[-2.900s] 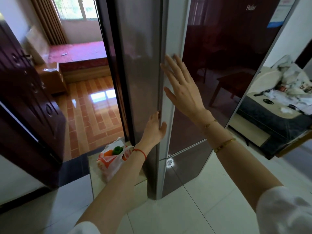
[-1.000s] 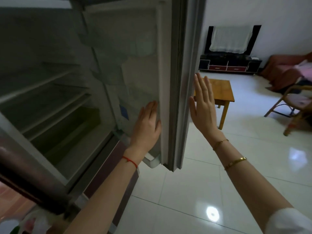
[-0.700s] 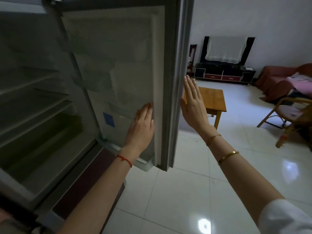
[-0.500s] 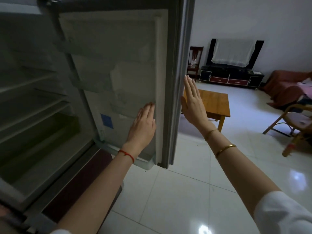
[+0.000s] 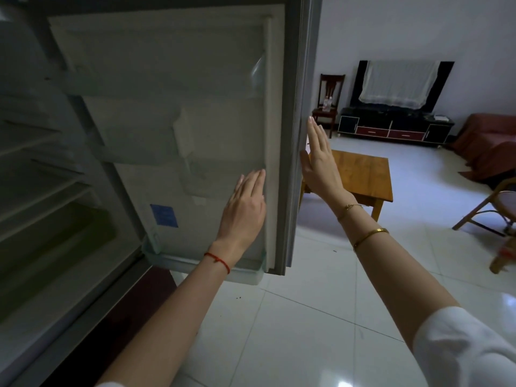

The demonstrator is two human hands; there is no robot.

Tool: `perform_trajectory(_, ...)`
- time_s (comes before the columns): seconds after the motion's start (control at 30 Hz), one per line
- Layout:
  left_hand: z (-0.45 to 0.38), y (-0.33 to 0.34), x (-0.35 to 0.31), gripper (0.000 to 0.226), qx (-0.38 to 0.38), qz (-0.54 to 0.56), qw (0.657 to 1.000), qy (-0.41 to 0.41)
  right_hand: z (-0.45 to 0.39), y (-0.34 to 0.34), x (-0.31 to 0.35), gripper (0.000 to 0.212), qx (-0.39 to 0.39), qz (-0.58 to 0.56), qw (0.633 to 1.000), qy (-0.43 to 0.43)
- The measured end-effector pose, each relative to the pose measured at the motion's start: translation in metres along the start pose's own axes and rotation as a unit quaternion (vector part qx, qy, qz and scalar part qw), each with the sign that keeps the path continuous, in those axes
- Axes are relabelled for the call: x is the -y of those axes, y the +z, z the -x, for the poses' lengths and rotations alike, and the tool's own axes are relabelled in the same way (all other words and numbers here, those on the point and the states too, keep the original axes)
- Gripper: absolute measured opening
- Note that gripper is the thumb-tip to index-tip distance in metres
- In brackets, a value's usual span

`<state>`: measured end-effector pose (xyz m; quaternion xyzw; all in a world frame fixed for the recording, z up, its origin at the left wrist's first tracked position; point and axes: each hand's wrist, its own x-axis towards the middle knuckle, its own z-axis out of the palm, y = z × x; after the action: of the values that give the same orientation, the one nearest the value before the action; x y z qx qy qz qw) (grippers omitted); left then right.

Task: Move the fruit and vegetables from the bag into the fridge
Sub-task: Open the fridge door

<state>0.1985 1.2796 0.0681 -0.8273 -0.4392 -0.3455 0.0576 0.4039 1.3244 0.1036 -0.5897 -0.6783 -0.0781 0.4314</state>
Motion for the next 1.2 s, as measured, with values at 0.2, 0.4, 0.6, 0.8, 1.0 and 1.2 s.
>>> perform_trajectory(0.2, -0.045, 0.042, 0.011, 0.049, -0.03, -0.011, 0.999, 0.016, -0.044, 0.019, -0.038, 0.063, 0.016, -0.021, 1.0, 0.002)
perform_trajectory(0.4, -0.086, 0.076, 0.024, 0.044, -0.047, -0.026, 0.999, 0.008, -0.09, 0.043, -0.072, 0.062, 0.02, -0.042, 0.999, -0.002)
perform_trajectory(0.6, -0.116, 0.101, 0.037, 0.044, -0.04, -0.049, 0.998, 0.016, -0.135, 0.068, -0.097, 0.064, 0.028, -0.066, 0.997, -0.002)
perform_trajectory(0.8, -0.151, 0.127, 0.044, 0.047, -0.037, -0.082, 0.996, -0.004, -0.178, 0.095, -0.126, 0.064, 0.044, -0.097, 0.994, -0.028)
perform_trajectory(1.0, -0.184, 0.153, 0.047, 0.046, -0.057, -0.098, 0.992, -0.054, -0.222, 0.12, -0.154, 0.062, 0.065, -0.123, 0.988, -0.069)
perform_trajectory(1.2, -0.209, 0.172, 0.052, 0.047, -0.046, -0.134, 0.984, -0.111, -0.261, 0.144, -0.172, 0.059, 0.108, -0.164, 0.977, -0.089)
